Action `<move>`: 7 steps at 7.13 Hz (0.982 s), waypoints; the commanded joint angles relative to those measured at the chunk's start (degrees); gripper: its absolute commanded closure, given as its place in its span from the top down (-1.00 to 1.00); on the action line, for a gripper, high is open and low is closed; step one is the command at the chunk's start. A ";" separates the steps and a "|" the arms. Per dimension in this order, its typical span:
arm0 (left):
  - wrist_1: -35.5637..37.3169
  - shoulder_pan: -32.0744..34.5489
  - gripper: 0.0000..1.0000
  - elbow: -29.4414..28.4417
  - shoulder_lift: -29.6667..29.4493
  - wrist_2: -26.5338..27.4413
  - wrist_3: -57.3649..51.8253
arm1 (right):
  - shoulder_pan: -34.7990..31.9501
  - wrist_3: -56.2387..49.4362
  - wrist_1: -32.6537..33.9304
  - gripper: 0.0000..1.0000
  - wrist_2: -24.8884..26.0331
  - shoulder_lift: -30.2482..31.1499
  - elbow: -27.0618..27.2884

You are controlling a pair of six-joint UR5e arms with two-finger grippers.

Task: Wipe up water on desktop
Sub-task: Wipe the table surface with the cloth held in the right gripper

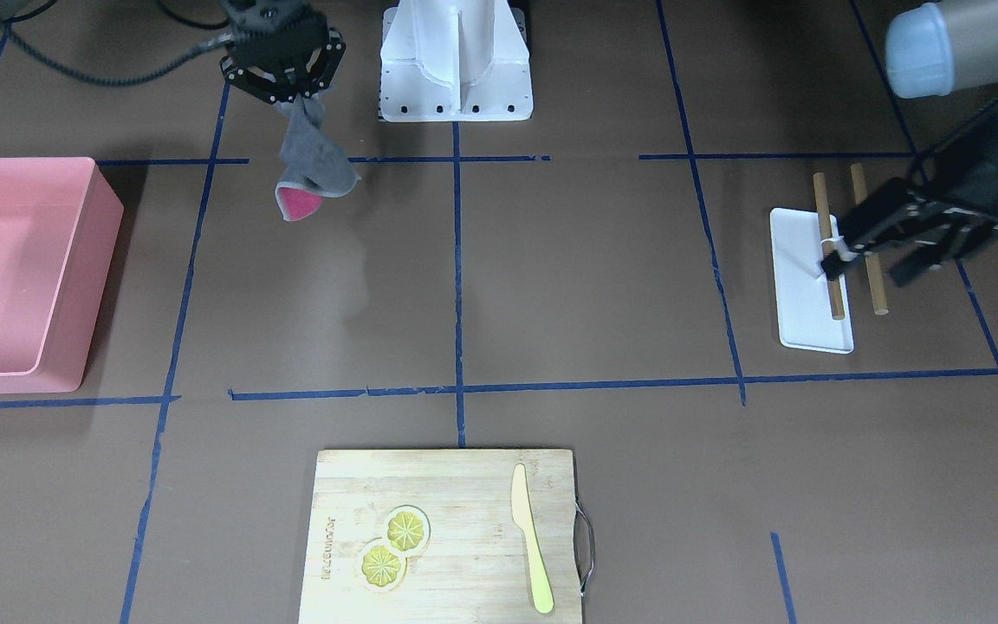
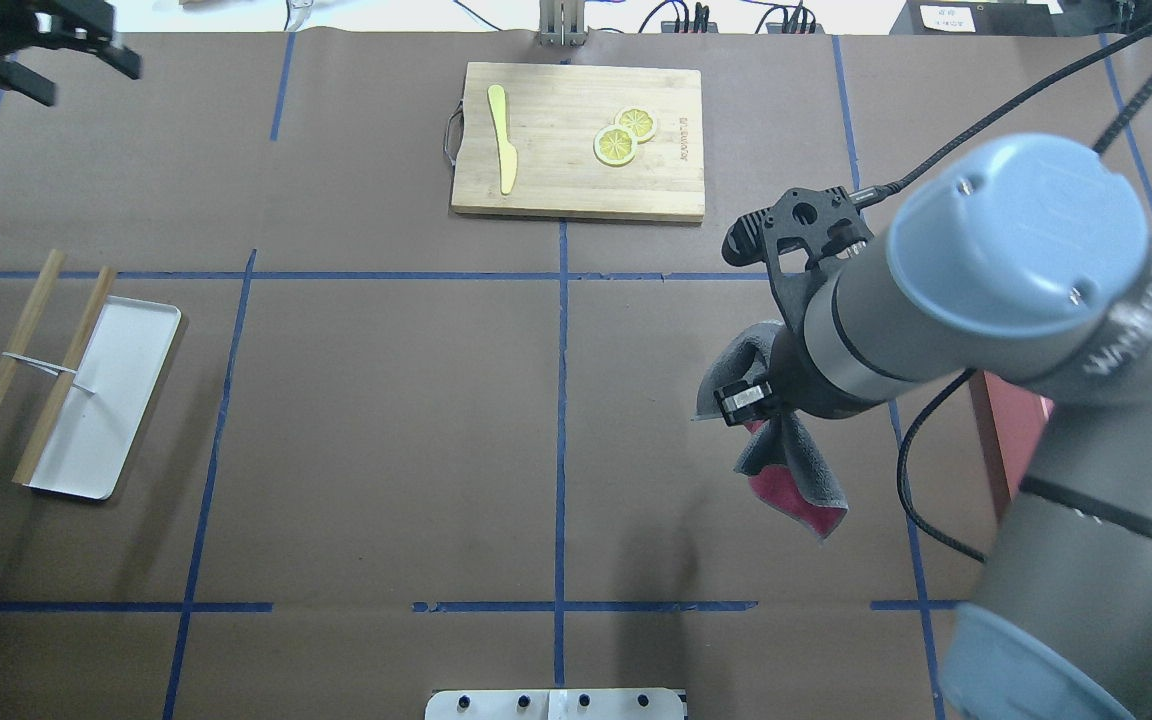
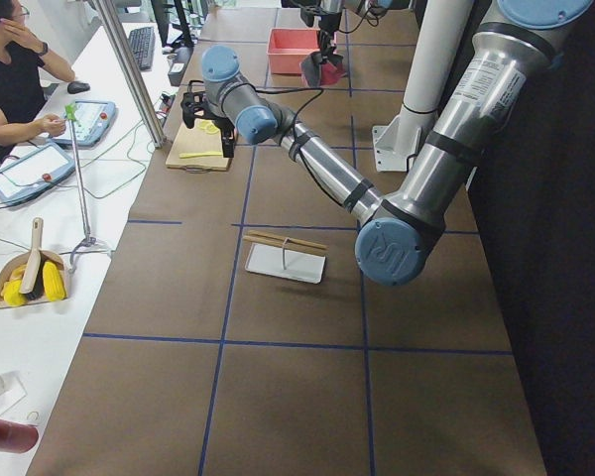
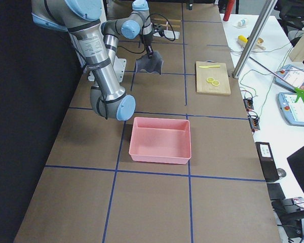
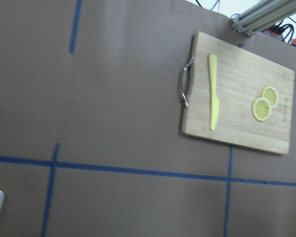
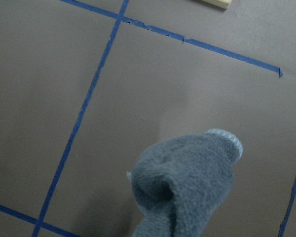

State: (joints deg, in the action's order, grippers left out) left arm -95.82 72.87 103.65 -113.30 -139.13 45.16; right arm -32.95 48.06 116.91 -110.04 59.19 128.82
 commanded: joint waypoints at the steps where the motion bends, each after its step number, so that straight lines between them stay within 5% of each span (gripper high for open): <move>1: 4.06 3.94 1.00 1.64 6.48 1.67 -15.14 | -2.03 -0.16 -0.37 -1.00 -6.23 0.13 -6.19; 3: 3.97 4.83 1.00 1.73 9.05 1.67 -17.30 | 2.08 0.10 -3.50 -0.99 -6.68 0.22 -12.68; 5: 3.79 4.83 1.00 1.64 9.67 1.67 -17.30 | 3.24 1.76 -16.40 -0.99 -6.50 3.02 -18.41; 7: 3.53 4.83 1.00 1.73 10.20 1.76 -17.30 | 4.91 2.39 -21.35 -0.99 -6.42 3.03 -22.80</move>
State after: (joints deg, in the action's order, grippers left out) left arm -92.20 77.72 105.39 -103.33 -137.44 27.88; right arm -28.83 50.07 99.22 -116.49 62.02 108.74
